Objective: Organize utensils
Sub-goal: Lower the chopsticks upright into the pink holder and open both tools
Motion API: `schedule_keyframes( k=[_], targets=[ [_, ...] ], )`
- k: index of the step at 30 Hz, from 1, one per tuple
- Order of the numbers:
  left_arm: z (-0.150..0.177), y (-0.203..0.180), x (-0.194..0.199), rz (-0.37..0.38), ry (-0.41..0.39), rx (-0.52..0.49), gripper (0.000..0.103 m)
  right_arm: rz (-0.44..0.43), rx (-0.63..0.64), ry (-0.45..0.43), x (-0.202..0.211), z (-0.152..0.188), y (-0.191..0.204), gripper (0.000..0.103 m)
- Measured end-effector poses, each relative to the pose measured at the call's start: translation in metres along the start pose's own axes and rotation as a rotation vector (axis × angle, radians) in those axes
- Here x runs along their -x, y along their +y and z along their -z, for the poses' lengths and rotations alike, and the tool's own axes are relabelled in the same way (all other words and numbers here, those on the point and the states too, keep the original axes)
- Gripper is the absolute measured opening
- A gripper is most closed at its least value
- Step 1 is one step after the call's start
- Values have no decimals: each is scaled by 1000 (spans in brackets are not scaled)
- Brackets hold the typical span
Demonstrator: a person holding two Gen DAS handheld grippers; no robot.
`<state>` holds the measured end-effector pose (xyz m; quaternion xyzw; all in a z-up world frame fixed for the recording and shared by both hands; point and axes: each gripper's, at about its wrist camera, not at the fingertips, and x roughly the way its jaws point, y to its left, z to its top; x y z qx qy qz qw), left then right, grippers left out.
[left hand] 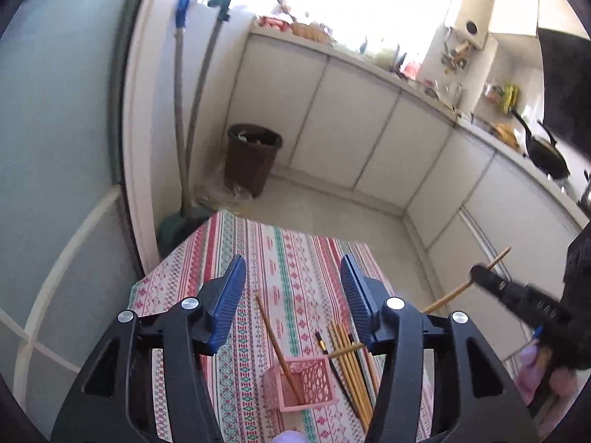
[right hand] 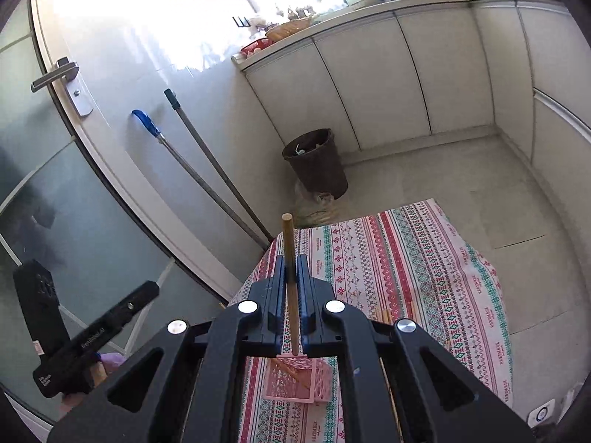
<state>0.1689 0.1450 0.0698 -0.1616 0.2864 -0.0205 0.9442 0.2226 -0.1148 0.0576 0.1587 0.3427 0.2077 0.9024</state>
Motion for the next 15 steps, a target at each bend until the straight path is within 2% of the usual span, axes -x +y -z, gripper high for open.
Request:
schedule_keyframes(
  k=[3,8,15],
  targets=[
    [0,2,6,1,-8,12,50,18,19,35,-14,6,6,6],
    [2,-1,-1,5,24,4,50,25,12,84,-39,15,10,6],
    [8,-13,-8,10,51,-45,53,41,-18,110,-58,21,6,12]
  ],
)
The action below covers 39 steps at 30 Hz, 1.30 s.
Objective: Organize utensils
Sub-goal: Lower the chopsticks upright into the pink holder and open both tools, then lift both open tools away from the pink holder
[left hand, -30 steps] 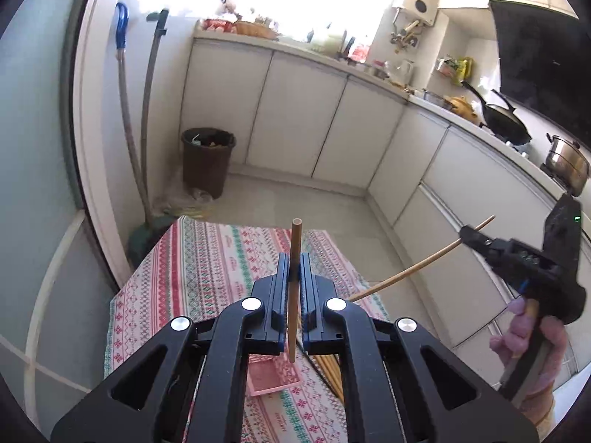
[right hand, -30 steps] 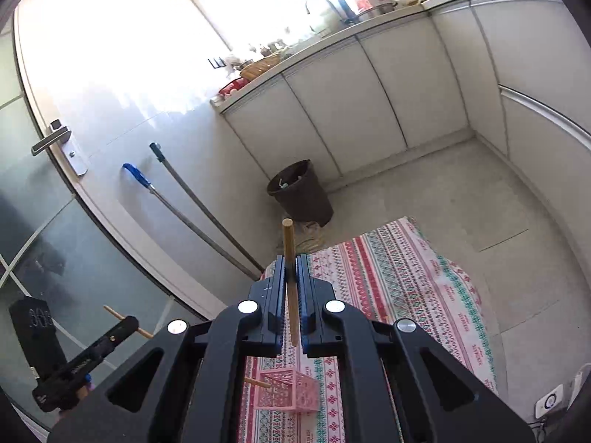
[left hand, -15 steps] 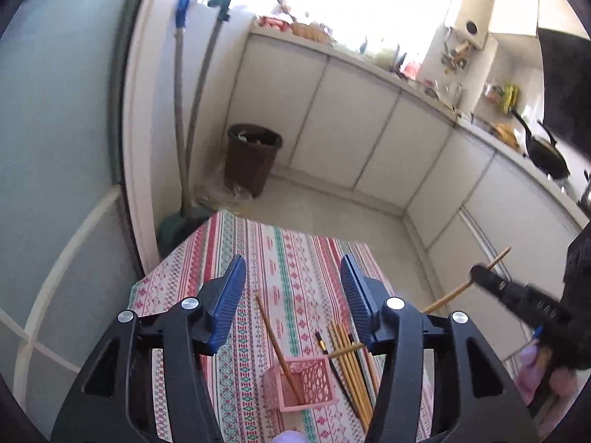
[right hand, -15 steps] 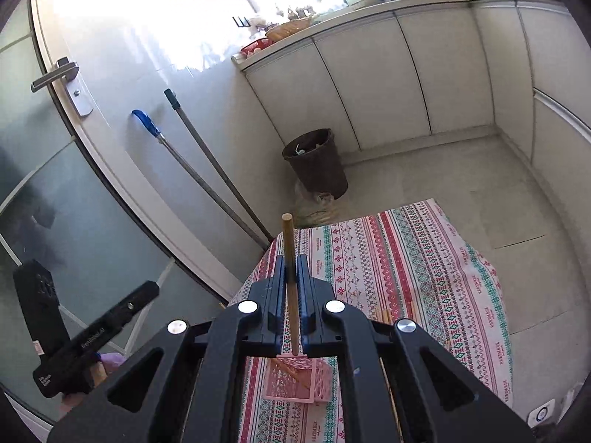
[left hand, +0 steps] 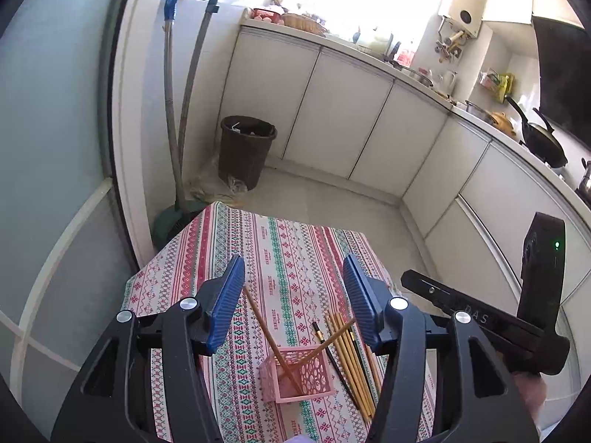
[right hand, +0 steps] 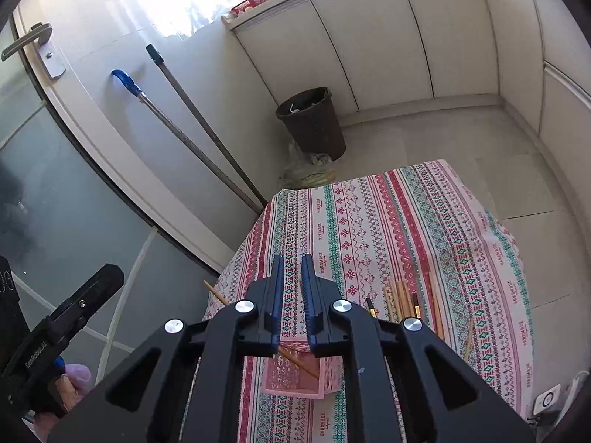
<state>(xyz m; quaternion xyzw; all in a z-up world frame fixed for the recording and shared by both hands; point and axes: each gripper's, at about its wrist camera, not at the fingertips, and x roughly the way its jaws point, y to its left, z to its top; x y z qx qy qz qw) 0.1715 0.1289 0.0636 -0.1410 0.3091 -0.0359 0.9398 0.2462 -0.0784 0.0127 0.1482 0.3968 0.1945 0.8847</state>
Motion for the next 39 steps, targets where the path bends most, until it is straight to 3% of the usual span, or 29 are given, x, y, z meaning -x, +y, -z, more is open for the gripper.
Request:
schedule_keyframes(
  k=[5,8,12,15,22,26,30,32,39],
  targets=[
    [6,-10,-3,-9,2,-34,53,40,41,-35,10,4,5,12],
    [10,-17,-6,-17,8,-57,60,75,65,-48,16,9,5,17],
    [16,-31,-9,-64,-1,-111,65,147,107,-92,27,20,3,36],
    [22,-41,-10,-107,-17,-155,75,199,133,-122,38,27,-1,45],
    [40,-67,-15,-171,-29,-258,80,291,151,-164,57,39,-15,59],
    [47,-76,-14,-182,-38,-289,88,367,158,-198,70,47,-26,71],
    [52,-83,-17,-165,-26,-290,95,457,108,-249,86,54,-48,90],
    [55,-89,-20,-157,-13,-299,96,501,68,-272,96,57,-65,94],
    [74,-126,-45,-63,103,-372,96,541,-134,-243,117,59,-136,96]
  ],
)
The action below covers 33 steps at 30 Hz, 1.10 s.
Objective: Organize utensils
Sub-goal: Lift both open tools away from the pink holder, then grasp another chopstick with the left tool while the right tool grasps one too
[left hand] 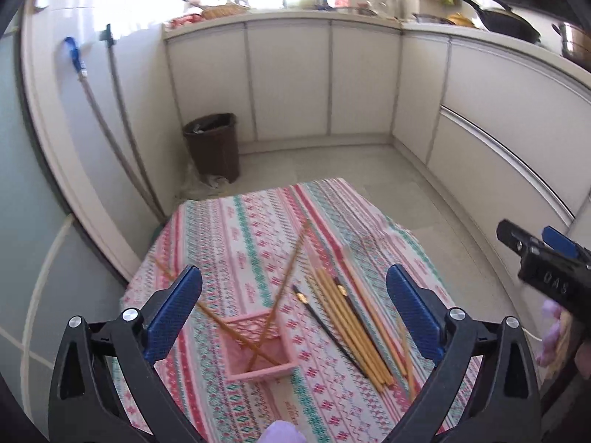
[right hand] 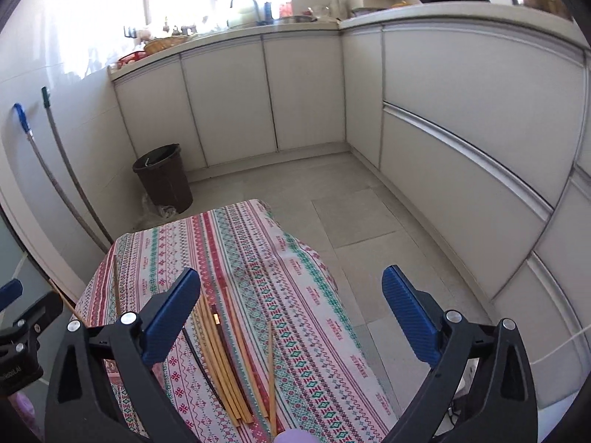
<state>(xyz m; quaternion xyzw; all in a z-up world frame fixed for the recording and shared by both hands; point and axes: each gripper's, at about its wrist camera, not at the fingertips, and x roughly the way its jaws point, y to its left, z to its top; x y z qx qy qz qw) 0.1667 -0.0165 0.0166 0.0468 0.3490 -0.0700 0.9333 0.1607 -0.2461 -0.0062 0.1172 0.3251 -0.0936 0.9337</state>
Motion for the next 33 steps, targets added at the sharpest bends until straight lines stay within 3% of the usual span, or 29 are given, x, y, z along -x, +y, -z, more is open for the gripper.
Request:
schedule_keyframes(
  k=[6,10,15,17,19,21,33],
  targets=[
    [7,-55,-41,143,142,-116,96,4,-171,42,-8,-8,-49,96],
    [15,-90,-92,227,292,-155,96,22,-224,86,-22,-9,-71,96],
    [14,-91,-179,339,511,-1,94,-27,-292,198,-48,-1,-82,96],
    [11,-81,-211,353,564,102,84,-49,-302,255,-62,4,-81,96],
    [8,-70,-232,343,561,175,79,-61,-303,310,-75,9,-80,96],
    [6,-66,-246,291,545,158,62,-65,-302,354,-84,14,-78,96],
    [12,-69,-294,195,533,134,47,-73,-288,410,-99,20,-70,96]
  ],
)
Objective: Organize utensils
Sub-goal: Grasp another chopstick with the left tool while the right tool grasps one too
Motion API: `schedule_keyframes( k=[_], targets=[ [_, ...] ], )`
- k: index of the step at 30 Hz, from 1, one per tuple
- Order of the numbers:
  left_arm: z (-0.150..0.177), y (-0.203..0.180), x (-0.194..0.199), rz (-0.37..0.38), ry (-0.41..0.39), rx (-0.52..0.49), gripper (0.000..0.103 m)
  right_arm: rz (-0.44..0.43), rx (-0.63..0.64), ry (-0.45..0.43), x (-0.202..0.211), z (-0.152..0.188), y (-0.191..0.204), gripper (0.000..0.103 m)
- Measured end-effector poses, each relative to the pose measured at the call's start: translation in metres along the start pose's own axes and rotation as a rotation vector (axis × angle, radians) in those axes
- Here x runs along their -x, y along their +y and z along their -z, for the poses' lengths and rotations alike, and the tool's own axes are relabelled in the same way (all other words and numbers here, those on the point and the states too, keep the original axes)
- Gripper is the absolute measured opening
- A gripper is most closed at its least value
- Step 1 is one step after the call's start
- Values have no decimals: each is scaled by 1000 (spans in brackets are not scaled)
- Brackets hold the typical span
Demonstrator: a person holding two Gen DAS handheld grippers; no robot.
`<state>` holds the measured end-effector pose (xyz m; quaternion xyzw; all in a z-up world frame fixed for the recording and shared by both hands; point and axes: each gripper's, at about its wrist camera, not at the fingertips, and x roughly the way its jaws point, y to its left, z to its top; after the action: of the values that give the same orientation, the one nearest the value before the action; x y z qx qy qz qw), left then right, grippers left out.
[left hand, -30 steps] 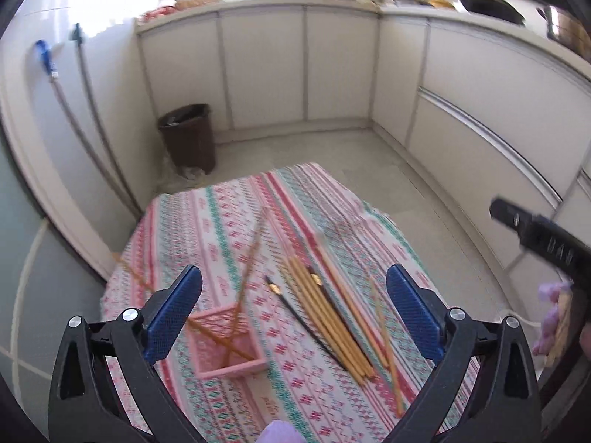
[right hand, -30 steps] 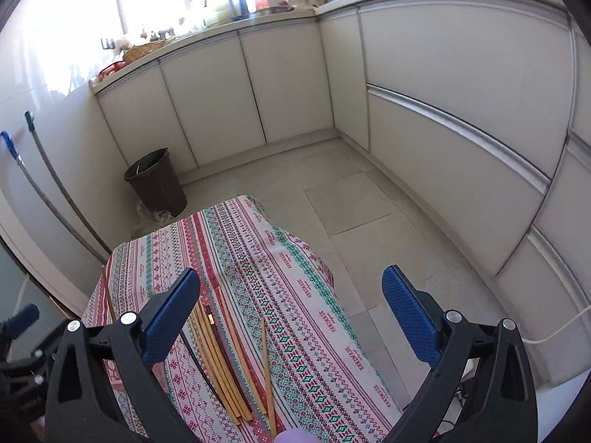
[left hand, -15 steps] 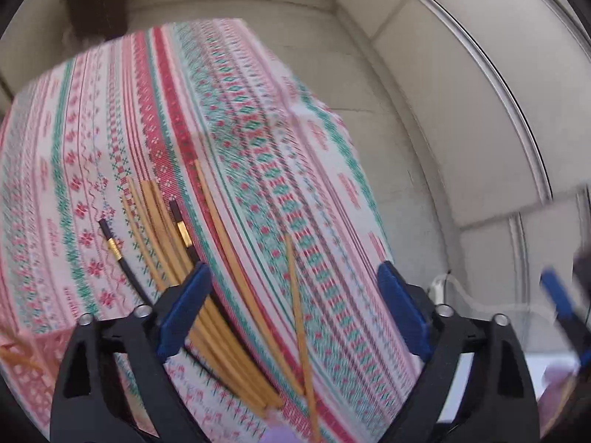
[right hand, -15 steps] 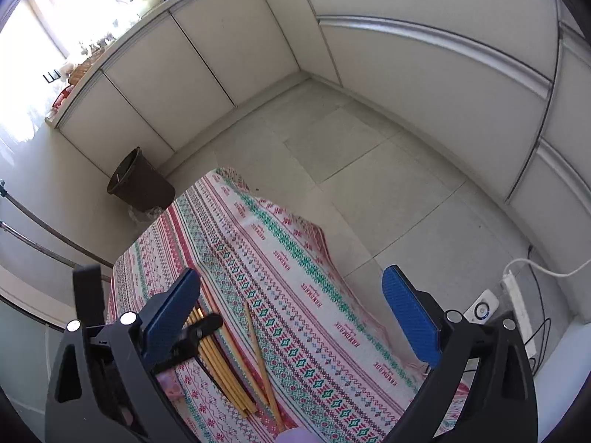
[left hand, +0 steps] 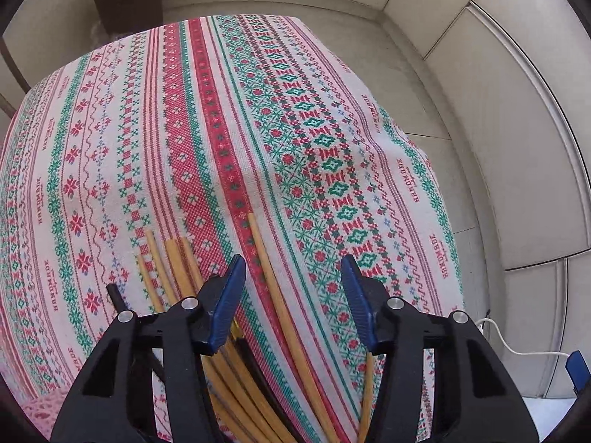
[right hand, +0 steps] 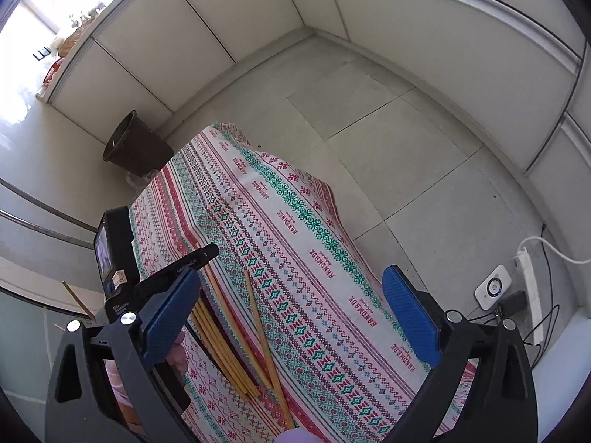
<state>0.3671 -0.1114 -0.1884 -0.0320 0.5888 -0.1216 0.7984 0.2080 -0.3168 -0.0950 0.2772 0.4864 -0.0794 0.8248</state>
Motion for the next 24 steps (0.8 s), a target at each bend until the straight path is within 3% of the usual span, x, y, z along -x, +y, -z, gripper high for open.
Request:
schedule_keyframes(
  k=[4,8,12,15,19,24],
  targets=[
    [-1,-12,-17,-75,-22,-58,34,9,-14,9,-5,-1,-3,96],
    [1,-18,-21,-137,-61,-97,9,18,-13,21,-9,0,-3,96],
    [15,-13,-11,-81,-56,-81,7,12,-15,72,-24,0,-4,96],
    [28,-23,8,-68,-86,-127,7,19,-48,113,-40,-1,-9,96],
    [56,-29,60,-28,-139,-189,6,33,-95,163,-67,2,-11,96],
    [98,-14,135,21,-236,-197,4,86,3,171,-99,11,16,96]
  ],
)
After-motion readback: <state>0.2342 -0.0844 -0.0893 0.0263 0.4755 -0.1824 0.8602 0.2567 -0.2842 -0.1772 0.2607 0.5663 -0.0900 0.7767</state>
